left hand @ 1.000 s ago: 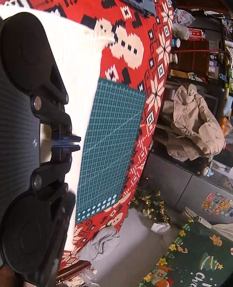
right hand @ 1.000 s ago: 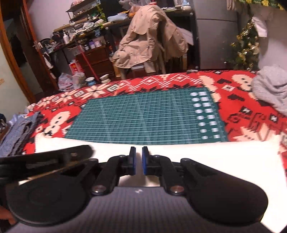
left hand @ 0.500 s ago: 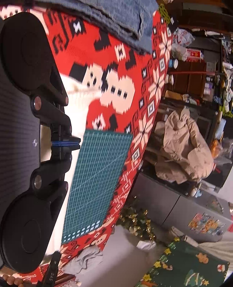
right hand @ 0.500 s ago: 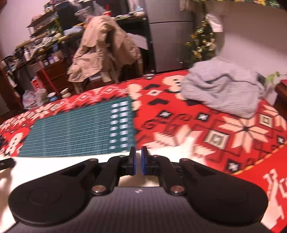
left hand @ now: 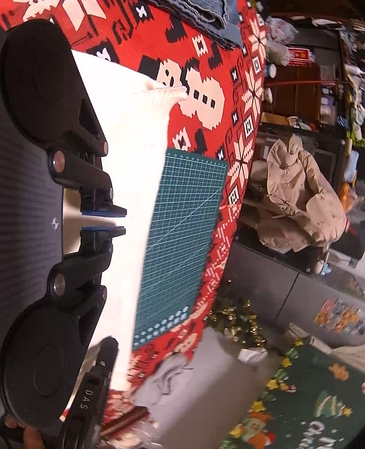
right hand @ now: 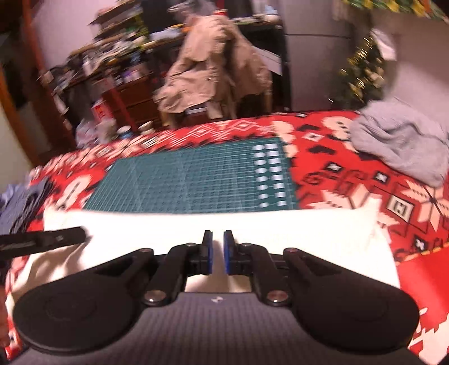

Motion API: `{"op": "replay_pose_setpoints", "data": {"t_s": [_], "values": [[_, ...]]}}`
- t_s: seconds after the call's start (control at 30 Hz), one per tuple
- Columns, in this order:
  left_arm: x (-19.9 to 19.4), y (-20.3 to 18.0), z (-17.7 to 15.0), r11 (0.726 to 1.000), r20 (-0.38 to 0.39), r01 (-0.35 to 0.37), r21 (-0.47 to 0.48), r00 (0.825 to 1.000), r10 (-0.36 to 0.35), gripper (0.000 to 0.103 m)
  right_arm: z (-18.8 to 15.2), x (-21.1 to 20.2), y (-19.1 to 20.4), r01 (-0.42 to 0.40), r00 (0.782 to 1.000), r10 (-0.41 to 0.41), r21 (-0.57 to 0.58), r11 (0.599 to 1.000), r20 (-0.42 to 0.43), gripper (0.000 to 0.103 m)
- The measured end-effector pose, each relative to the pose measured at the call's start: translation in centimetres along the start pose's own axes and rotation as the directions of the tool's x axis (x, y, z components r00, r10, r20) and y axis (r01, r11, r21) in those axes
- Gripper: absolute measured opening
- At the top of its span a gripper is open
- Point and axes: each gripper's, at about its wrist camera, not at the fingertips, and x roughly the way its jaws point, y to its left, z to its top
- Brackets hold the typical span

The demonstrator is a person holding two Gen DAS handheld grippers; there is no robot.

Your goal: Fold clothes

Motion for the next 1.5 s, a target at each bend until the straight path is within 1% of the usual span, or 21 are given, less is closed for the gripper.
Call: {"op": "replay_pose_setpoints", "data": {"t_s": [0.07,0.13,0.23,0.3,0.37,0.43,0.53,0.6,0.7,0.8,0.87,0.9,0.93,1.07,1.1,1.13,1.2,1.23,1.27,1.37,1.5], "values": [[-0.2,-0.1,-0.3,1.000,0.001,-0.018,0.025,1.000,0.018,0.004,-0.3,-0.4,-0.3,0.024,1.000,-0.024,-0.010,1.000,0.001,0.005],[-0.4,-0.1,-0.6,0.998,0.003,-0.035,0.046,0.999,0.035,0.004,-0.3,-1.0,-1.6,0.069,0.998,-0.069,0.017,0.997,0.006,0.005],[-1.0,1.0,-0.6,0.998,0.007,-0.052,0.032,0.999,0.052,0.004,-0.5,-2.0,-3.8,0.142,0.990,-0.143,0.065,0.988,0.015,0.005],[-1.3,1.4,-0.5,0.998,0.009,-0.059,0.021,0.998,0.059,0.004,-0.6,-2.4,-4.9,0.161,0.986,-0.163,0.098,0.982,0.014,0.001],[-1.4,1.2,-0.4,0.999,0.009,-0.048,0.004,0.999,0.048,0.005,-0.7,-2.7,-5.4,0.176,0.984,-0.178,0.116,0.978,0.013,0.002],[-1.3,0.3,-0.4,1.000,0.009,-0.029,0.003,1.000,0.029,0.005,-0.8,-2.7,-4.2,0.164,0.986,-0.166,0.091,0.982,0.015,0.009],[-1.0,-1.6,-0.8,0.999,0.000,0.003,0.035,1.000,-0.003,0.005,-1.0,-2.4,-1.4,0.076,0.997,-0.077,0.053,0.996,0.014,0.009],[-0.7,-2.9,-1.3,0.998,-0.011,0.018,0.060,1.000,-0.018,0.005,-1.4,-2.2,0.6,0.033,0.999,-0.033,0.015,0.999,0.003,0.009],[-1.1,-2.8,-1.8,0.998,-0.016,0.014,0.062,1.000,-0.013,0.005,-2.0,-2.4,2.6,-0.001,1.000,0.001,-0.016,1.000,-0.006,0.009],[-1.6,-2.2,-2.3,0.998,-0.015,-0.004,0.064,1.000,0.005,0.006,-2.4,-3.1,2.5,0.009,1.000,-0.009,-0.017,1.000,-0.005,0.007],[-2.0,-1.9,-2.6,0.998,-0.014,-0.015,0.065,1.000,0.016,0.008,-2.6,-3.7,1.4,0.045,0.999,-0.045,-0.008,0.999,-0.004,0.006],[-2.2,-1.7,-2.7,0.998,-0.014,-0.021,0.065,1.000,0.022,0.007,-2.6,-3.8,0.7,0.065,0.998,-0.065,-0.003,0.998,-0.004,0.006],[-2.3,-1.5,-2.9,0.997,-0.013,-0.026,0.066,1.000,0.027,0.002,-2.7,-4.1,-0.2,0.083,0.997,-0.083,0.006,0.997,-0.003,0.006],[-3.2,-0.4,-3.3,0.996,-0.009,-0.061,0.066,0.998,0.062,0.002,-3.2,-5.1,-3.4,0.154,0.988,-0.154,0.040,0.987,-0.003,0.004],[-3.5,0.0,-3.4,0.995,-0.007,-0.077,0.063,0.997,0.078,0.002,-3.2,-5.1,-4.2,0.156,0.988,-0.156,0.048,0.987,-0.004,0.003],[-3.8,0.3,-3.4,0.994,-0.004,-0.092,0.057,0.996,0.092,0.002,-3.2,-5.1,-4.8,0.148,0.989,-0.149,0.059,0.987,-0.004,0.003],[-4.2,0.9,-3.5,0.996,-0.009,-0.087,0.031,0.996,0.087,0.002,-3.4,-5.2,-4.7,0.153,0.988,-0.153,0.059,0.987,-0.001,0.003],[-4.3,0.9,-3.5,0.996,-0.013,-0.086,0.021,0.996,0.086,0.002,-3.4,-5.3,-4.4,0.155,0.988,-0.155,0.052,0.987,0.000,0.005],[-4.4,0.6,-3.6,0.996,-0.016,-0.083,0.020,0.996,0.083,0.002,-3.5,-5.4,-4.0,0.151,0.988,-0.152,0.049,0.987,0.003,0.010],[-4.4,-0.5,-4.0,0.998,-0.023,-0.059,0.031,0.998,0.060,0.005,-3.7,-5.6,-2.5,0.094,0.996,-0.094,0.048,0.994,0.005,0.010],[-4.5,-1.4,-4.6,0.996,-0.026,-0.058,0.063,0.998,0.060,0.005,-4.4,-5.9,-0.3,0.048,0.999,-0.048,-0.013,0.999,-0.010,0.010]]}}
